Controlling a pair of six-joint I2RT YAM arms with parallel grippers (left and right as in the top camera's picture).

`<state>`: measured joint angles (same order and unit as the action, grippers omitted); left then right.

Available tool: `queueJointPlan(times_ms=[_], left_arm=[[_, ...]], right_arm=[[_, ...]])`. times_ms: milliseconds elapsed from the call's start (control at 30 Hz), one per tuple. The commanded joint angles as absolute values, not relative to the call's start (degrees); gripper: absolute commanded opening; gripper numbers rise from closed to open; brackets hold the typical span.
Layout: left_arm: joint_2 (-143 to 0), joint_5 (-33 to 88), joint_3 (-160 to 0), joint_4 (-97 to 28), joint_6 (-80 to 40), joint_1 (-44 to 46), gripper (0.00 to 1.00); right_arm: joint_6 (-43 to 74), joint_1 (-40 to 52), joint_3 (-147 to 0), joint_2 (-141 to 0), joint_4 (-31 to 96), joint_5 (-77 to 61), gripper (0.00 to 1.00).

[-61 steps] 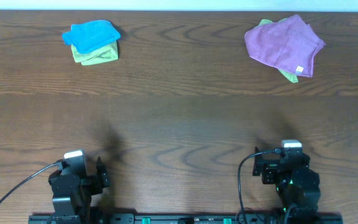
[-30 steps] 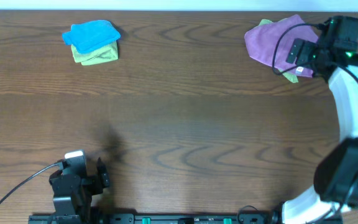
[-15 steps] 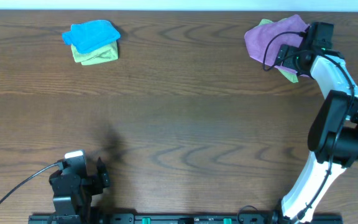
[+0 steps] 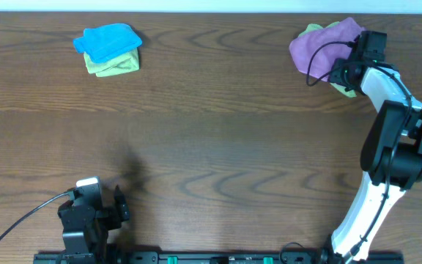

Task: Fold the cloth
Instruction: 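Grasp the purple cloth edge with the right gripper and lift, then drag the purple cloth toward the table center with the right gripper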

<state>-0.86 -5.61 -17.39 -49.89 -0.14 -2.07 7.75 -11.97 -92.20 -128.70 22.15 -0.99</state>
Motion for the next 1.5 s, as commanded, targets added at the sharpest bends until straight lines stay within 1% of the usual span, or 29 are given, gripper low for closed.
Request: queueJointPlan(times_ms=[0,300,333,367,400,433,533,567,767,833,1000,1167,1333,1467], left_arm=[[-0.5,-6.4,-17.4,-50.0,0.3,-1.8,0.95],[-0.5,-6.4,-17.4,-50.0,0.3,-1.8,0.95],[-0.5,-6.4,-17.4,-50.0,0.3,-1.8,0.96],[-0.5,-6.4,-17.4,-50.0,0.3,-1.8,0.96],[-0.5,-6.4,-17.4,-50.0,0.3,-1.8,0.95],[-0.5,-6.4,-17.4,-50.0,0.3,-1.8,0.96],[-0.5,-6.4,-17.4,-50.0,0.3,-1.8,0.95],[-0.5,-6.4,-17.4,-50.0,0.3,-1.8,0.95],[-0.5,-6.4,-17.4,-50.0,0.3,-1.8,0.95],[-0.5,-6.4,-17.4,-50.0,0.3,-1.8,0.95],[-0.5,-6.4,-17.4,-50.0,0.3,-1.8,0.95],[-0.5,-6.4,-17.4,-50.0,0.3,-1.8,0.95],[-0.5,-6.4,-17.4,-50.0,0.3,-1.8,0.95],[-0.5,-6.4,-17.4,-50.0,0.3,-1.8,0.95]], right_arm=[[7.7,-12.4,-93.3,-128.9,21.8,-0.4,0.01],[7.6,-12.1,-93.3,-122.6,21.8,-0.4,0.01],[7.6,-12.0,-93.3,-121.4,22.0,-0.4,0.03],[7.6,-12.0,-93.3,-120.7,22.1,-0.4,0.05],[7.6,-11.9,-93.3,-119.7,22.3,-0.4,0.17],[7.6,-11.9,-93.3,-119.0,22.6,-0.4,0.24],[7.6,-11.9,-93.3,-118.3,23.6,-0.4,0.13],[7.6,-11.9,-93.3,-118.3,24.0,-0.4,0.02],[7.4,-11.9,-93.3,-117.8,25.1,-0.7,0.01],[5.8,-11.4,-93.3,-116.6,25.1,-1.7,0.01],[-0.3,-8.9,-93.3,-109.5,22.7,-1.5,0.01],[-2.3,-5.6,-93.4,-101.3,22.8,-1.5,0.01],[-3.1,0.0,-93.4,-93.0,29.7,-1.6,0.01],[-3.9,4.9,-93.4,-88.3,39.1,-1.6,0.01]])
